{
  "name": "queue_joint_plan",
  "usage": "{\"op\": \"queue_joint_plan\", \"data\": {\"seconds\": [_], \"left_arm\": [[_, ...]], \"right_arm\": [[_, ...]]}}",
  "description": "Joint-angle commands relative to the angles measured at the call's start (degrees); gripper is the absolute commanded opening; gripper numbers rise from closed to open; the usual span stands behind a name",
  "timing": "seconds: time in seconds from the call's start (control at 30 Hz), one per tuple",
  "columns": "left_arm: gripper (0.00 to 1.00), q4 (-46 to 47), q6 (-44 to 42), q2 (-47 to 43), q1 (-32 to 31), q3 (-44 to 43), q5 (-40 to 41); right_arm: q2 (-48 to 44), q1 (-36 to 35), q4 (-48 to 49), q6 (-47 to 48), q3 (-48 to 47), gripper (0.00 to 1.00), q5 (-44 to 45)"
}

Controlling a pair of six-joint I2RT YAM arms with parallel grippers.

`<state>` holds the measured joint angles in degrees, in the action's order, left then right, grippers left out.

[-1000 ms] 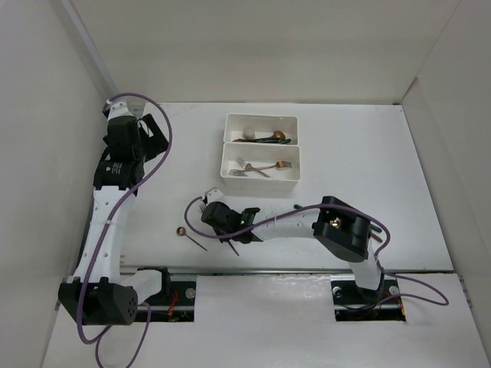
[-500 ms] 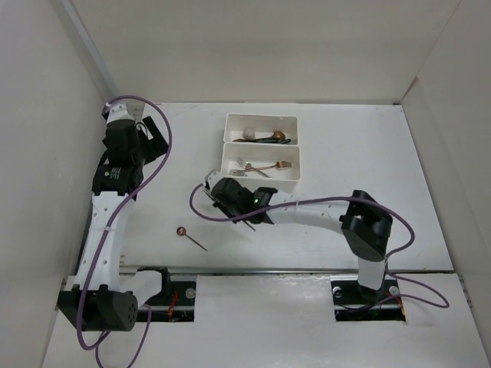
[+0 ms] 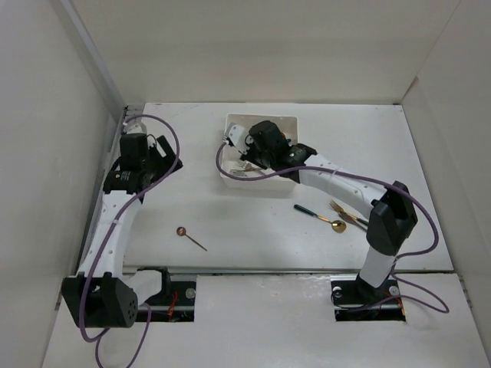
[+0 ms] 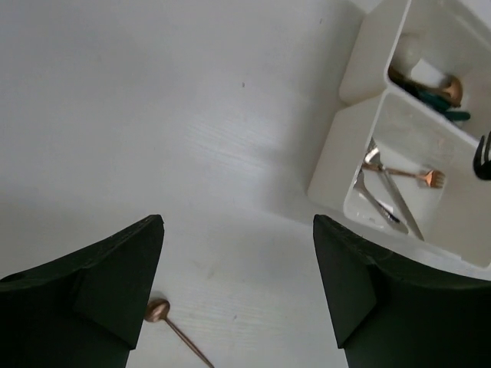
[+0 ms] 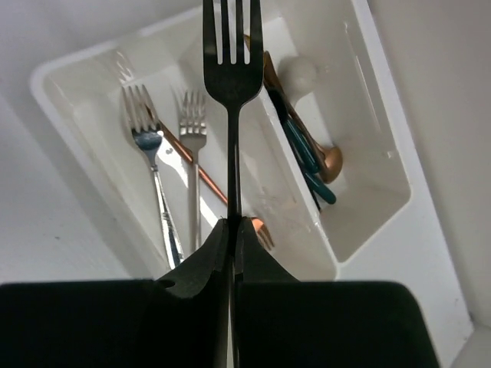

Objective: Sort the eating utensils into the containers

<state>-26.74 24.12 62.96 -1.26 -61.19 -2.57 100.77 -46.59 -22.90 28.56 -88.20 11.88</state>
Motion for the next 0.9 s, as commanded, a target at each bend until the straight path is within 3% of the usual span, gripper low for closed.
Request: {"op": "queue_joint_plan", "data": {"seconds": [0.0,0.17,0.37,0.6,0.7,0.73,0.87], "left_arm": [[0.76,-3.31,5.67,1.37,0.29,3.70,-5.25],[0.72,-9.37,11.03,3.84,0.29,10.46,-11.39],[0.67,-11.14,12.97,5.68,-1.03,12.32,-9.56],[0.60,-11.75,14.64,5.16,-3.14,19.09,-9.03],[0.57,-11.75,14.03,5.16,-3.93,21.46,-8.51],[0.57,-11.75,14.03,5.16,-3.93,22.77,-8.51],[0.55,-9.56,13.50,5.77,-5.24,24.01,-10.08]], "right_arm": [[1.88,0.36,2.50,10.72,-0.13,0.00,-3.79],[4.87,2.29,6.10,16.43,1.28,0.00,-4.93],[8.56,3.70,7.16,20.13,2.42,0.00,-3.98],[9.09,4.22,9.27,20.14,3.74,0.18,-2.74],[9.09,4.22,9.80,20.66,3.74,0.46,-2.74],[9.09,4.22,10.41,19.53,3.74,0.50,-2.74],[7.95,4.22,12.07,15.92,3.74,0.56,1.03]]}}
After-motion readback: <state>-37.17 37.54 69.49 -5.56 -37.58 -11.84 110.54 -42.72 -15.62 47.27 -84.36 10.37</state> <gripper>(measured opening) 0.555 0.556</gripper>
